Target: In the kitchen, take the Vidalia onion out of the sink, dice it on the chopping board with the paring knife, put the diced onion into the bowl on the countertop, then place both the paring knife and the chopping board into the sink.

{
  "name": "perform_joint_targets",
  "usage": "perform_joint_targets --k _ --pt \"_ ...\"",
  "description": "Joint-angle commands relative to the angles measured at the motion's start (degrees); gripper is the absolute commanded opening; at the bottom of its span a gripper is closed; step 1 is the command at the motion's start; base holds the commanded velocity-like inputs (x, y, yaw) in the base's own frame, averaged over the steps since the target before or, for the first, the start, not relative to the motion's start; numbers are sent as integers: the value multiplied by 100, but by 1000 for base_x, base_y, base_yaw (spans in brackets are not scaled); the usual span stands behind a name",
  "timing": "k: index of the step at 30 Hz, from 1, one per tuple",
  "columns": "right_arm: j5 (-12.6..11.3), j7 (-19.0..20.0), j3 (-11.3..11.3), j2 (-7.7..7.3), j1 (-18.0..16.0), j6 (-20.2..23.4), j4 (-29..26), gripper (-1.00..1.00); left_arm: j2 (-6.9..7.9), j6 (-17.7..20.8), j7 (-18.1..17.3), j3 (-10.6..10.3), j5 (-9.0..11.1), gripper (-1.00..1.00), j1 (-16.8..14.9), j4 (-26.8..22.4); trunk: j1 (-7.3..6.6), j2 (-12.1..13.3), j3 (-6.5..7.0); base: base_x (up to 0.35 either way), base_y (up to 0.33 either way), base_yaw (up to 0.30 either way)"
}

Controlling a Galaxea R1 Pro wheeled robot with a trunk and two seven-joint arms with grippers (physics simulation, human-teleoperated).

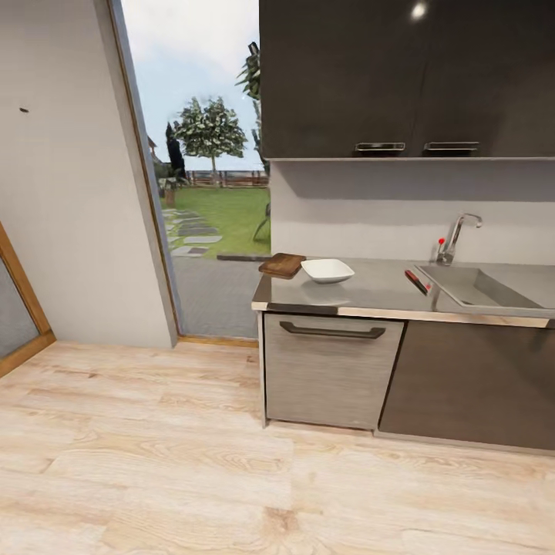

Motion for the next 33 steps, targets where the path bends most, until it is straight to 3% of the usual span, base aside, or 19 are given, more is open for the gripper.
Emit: perform_joint_targets --k 1,7,16,23,33 --pt "1 -9 0 2 -2 -15 0 100 0 -16 0 3 1 100 -2 1 0 -3 -5 0 0 0" --pt "-41 -20 -7 20 -2 5 -2 100 0 -16 0 3 4 100 -2 1 0 -3 2 0 0 -53" --pt "-48 -27 -1 29 -2 14 -8 100 0 -16 -1 -1 9 100 -2 1 0 -3 40 0 7 -251" --pt "-48 -25 0 30 -2 14 -8 100 0 -15 -1 -5 9 100 -2 1 0 -3 68 0 180 -259" --pt "-31 -9 0 -2 -2 -11 0 100 0 -16 -1 -13 9 100 -2 1 0 -3 72 0 84 -33"
